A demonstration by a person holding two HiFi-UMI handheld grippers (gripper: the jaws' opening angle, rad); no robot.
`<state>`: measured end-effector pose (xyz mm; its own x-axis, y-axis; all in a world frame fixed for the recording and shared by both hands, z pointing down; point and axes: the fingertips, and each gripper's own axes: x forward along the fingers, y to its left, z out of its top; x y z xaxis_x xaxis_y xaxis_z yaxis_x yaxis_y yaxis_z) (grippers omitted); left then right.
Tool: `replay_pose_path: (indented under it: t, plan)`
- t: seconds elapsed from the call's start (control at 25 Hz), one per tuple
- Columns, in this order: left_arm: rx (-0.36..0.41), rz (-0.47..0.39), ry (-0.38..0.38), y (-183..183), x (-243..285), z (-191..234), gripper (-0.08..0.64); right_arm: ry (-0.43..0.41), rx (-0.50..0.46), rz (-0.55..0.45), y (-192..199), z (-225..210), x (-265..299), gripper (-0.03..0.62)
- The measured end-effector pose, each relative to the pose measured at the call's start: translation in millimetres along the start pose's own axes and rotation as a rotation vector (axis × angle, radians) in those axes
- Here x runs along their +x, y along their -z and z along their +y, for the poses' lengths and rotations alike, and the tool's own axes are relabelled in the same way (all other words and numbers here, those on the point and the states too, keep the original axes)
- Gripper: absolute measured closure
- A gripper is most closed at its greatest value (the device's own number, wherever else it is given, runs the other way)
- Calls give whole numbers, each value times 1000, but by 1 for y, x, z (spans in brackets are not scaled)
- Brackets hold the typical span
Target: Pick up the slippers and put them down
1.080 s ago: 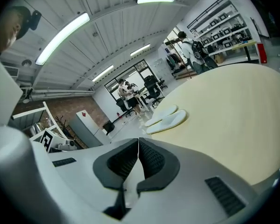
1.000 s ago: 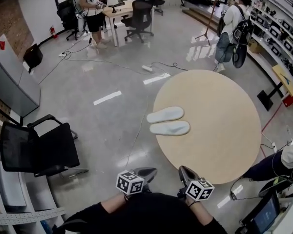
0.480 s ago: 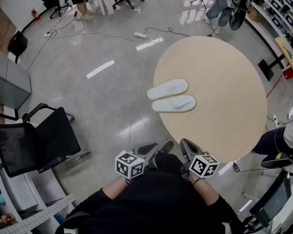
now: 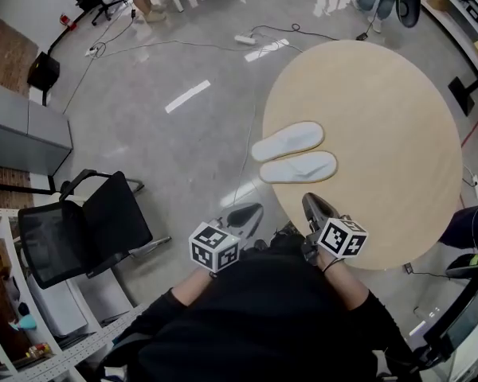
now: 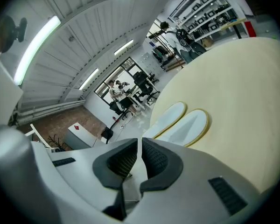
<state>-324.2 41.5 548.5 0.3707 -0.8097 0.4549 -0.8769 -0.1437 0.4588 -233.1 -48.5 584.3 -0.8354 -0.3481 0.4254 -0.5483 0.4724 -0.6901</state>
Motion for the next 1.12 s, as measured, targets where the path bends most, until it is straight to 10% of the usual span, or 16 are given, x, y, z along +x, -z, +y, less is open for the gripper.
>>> replay_pose_path:
  t: [0.24,0.36,1.12]
  plan:
    - [26,14,-73,-31,51,23,499,19,75,36,-15,-39,15,489]
    - [23,73,-37,-30,87,25,380,43,115,45,-14,-58,17,428]
    - [293,484,211,-64,259,123,376,296,502,-61,-26,-136,98,428]
